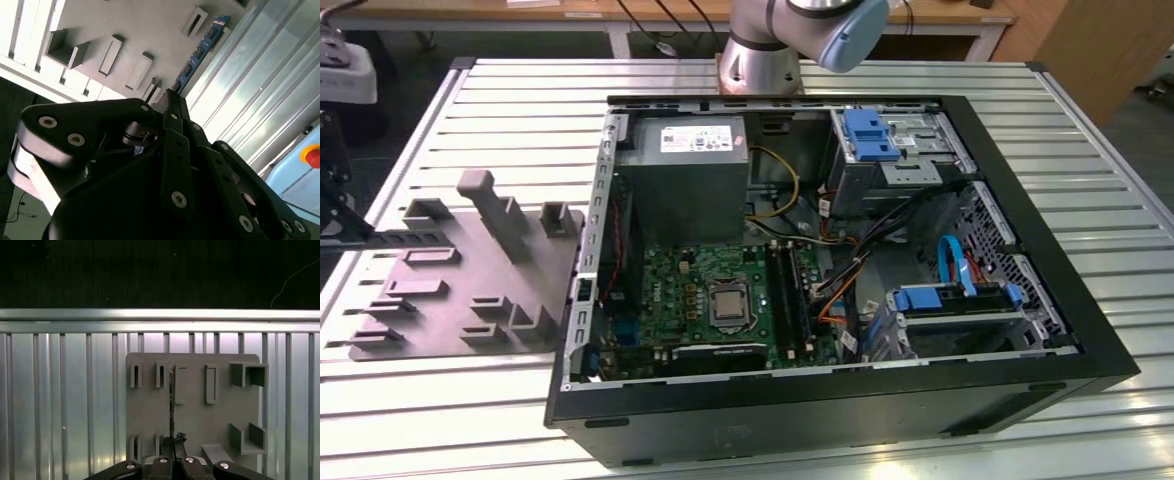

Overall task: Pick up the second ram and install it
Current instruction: 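Pick up the second ram and move it above second insertion slot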

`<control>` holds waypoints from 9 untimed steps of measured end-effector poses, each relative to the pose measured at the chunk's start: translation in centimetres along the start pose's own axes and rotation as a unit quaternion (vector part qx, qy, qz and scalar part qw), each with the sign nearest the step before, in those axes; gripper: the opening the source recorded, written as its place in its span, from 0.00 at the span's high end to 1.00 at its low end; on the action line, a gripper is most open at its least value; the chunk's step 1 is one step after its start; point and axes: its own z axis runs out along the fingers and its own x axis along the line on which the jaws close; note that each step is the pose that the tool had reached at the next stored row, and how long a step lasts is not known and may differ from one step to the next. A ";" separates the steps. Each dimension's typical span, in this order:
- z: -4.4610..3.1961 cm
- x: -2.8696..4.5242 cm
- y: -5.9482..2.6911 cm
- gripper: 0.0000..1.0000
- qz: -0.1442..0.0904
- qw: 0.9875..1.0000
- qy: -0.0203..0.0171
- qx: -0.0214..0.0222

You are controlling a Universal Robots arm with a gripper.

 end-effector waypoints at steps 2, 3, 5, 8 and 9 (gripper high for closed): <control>-0.81 -0.05 -0.02 0.89 0.000 1.000 0.000 0.000; -1.19 -0.07 -0.03 0.89 0.000 1.000 0.000 0.000; -1.95 -0.12 -0.05 0.89 0.000 1.000 0.000 0.000; -3.01 -0.18 -0.08 0.89 0.000 1.000 0.000 0.000; -3.29 -0.20 -0.09 0.89 0.000 1.000 0.000 0.000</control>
